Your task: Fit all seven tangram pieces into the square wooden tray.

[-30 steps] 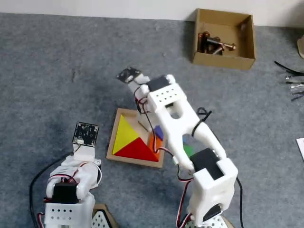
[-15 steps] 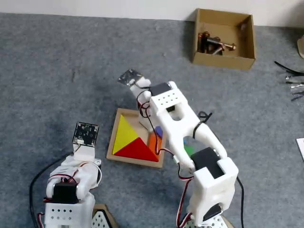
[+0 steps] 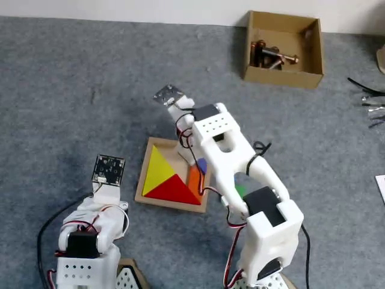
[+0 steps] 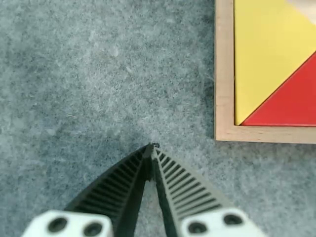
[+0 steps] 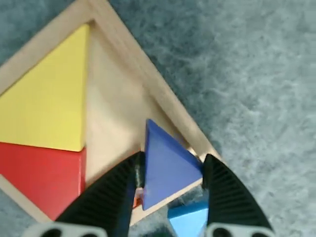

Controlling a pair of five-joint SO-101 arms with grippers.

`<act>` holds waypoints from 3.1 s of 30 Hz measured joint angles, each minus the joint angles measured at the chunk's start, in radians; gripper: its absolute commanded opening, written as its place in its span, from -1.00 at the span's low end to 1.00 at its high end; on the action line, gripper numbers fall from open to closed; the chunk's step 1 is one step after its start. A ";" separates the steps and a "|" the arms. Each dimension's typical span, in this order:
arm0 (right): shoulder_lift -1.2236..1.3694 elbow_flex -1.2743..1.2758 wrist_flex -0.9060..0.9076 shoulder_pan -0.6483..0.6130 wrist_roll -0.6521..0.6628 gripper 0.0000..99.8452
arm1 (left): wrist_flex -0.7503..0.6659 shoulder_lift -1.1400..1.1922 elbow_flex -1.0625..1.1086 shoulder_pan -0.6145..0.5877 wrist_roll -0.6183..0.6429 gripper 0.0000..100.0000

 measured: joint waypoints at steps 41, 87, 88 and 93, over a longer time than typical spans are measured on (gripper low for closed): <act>-0.002 0.054 -0.115 0.003 0.000 -0.70 | 0.000 0.000 0.000 0.000 0.000 -0.99; -0.252 0.351 -0.164 0.080 -0.089 -0.99 | 0.000 0.000 0.000 0.000 0.000 -0.99; -0.252 0.351 -0.164 0.080 -0.089 -0.99 | 0.000 0.000 0.000 0.000 0.000 -0.99; -0.252 0.358 -0.180 0.080 -0.089 -0.99 | 0.000 0.000 0.000 0.000 0.000 -0.99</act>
